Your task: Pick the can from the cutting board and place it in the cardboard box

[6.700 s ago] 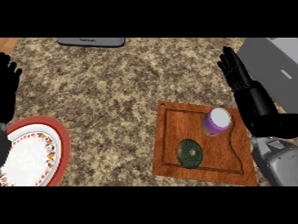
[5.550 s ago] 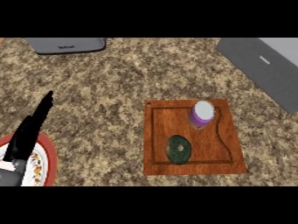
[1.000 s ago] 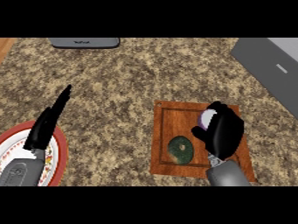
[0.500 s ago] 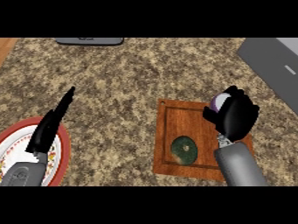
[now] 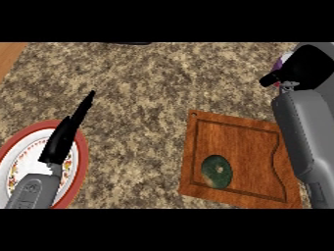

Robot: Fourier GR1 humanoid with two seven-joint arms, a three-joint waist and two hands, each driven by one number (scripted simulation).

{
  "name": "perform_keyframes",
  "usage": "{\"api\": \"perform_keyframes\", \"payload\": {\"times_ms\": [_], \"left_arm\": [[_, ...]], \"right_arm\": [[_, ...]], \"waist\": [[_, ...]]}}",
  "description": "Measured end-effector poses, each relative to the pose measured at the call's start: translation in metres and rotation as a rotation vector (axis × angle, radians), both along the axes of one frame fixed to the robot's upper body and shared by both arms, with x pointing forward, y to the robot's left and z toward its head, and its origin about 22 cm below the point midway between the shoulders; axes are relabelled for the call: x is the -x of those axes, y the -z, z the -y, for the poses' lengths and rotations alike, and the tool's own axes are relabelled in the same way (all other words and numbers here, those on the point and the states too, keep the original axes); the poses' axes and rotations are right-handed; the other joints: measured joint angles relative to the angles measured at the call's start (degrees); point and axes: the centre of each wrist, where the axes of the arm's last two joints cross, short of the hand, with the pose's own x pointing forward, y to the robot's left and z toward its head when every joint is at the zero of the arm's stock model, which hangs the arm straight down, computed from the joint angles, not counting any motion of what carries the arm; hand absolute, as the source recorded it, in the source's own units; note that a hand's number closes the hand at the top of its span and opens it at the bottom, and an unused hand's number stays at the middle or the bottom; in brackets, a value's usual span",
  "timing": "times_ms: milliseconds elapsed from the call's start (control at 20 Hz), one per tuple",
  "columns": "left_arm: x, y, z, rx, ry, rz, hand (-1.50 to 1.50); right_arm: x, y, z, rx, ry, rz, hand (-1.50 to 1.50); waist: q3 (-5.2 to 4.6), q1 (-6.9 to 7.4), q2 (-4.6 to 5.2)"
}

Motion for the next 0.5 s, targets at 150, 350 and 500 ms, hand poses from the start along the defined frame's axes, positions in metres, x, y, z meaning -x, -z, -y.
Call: {"api": "perform_keyframes", "payload": {"times_ms": [150,350,500], "left_arm": [[-0.004,-0.003,0.000,-0.002,0.007,0.002,0.00],[-0.005,-0.003,0.002,-0.005,0.014,0.000,0.00],[-0.006,0.000,0.005,-0.003,0.006,-0.004,0.00]], "right_arm": [[-0.022,-0.041,0.016,0.045,0.066,-0.013,1.50],[-0.040,-0.082,0.027,0.096,0.157,-0.007,1.50],[-0.049,-0.109,0.031,0.123,0.203,0.003,1.50]], "waist": [[-0.03,0.49,0.05],[-0.04,0.61,-0.10],[-0.06,0.14,-0.28]]}}
